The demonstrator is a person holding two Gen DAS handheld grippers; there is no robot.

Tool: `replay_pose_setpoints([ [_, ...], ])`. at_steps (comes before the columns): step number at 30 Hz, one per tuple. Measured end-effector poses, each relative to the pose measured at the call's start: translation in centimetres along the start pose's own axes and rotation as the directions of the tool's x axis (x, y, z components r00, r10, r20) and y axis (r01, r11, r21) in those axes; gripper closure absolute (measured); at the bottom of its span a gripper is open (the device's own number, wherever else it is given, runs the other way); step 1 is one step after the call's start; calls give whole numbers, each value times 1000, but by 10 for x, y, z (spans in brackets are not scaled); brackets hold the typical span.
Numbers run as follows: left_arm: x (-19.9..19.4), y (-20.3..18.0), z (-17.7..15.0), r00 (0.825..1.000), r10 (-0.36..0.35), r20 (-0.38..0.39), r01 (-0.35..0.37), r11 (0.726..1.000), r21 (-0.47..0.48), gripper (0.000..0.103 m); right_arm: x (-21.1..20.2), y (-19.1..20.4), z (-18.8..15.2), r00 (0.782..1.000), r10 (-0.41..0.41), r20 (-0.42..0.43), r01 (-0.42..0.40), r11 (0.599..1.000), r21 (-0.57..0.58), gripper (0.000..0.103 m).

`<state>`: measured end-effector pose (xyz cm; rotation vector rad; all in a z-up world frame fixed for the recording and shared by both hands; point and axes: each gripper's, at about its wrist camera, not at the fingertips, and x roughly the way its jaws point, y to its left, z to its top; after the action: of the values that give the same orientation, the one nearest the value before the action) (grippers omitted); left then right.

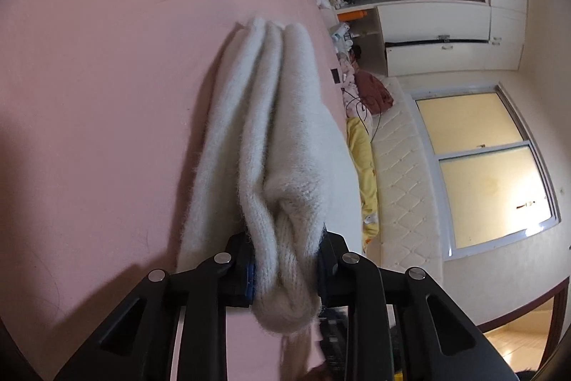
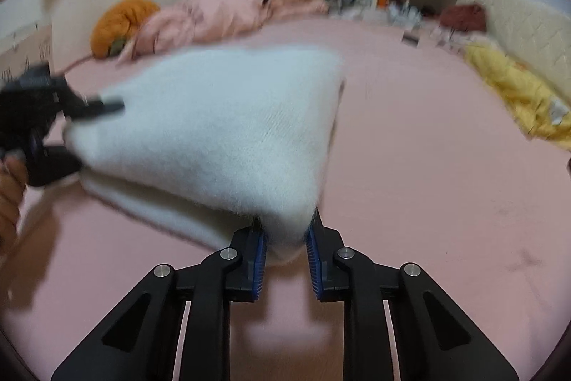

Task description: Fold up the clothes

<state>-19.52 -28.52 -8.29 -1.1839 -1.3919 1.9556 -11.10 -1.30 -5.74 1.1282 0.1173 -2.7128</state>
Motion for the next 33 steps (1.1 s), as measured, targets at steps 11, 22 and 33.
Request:
replay_pose_setpoints([
  [11,-93,-51,-63,826,458,328,-509,857,86,11,-92,33,2,998,-22,64,29,994,-108,34],
  [22,-120,-102,-220,586,578,569,-808,469,356,2,-153,39,-21,998,14,65,-14,1000,6,34],
  [33,-123,-101,-263,630,583,512,-773,529,350,2,-193,32,-36,996,17,84,-18,1000,4,34],
])
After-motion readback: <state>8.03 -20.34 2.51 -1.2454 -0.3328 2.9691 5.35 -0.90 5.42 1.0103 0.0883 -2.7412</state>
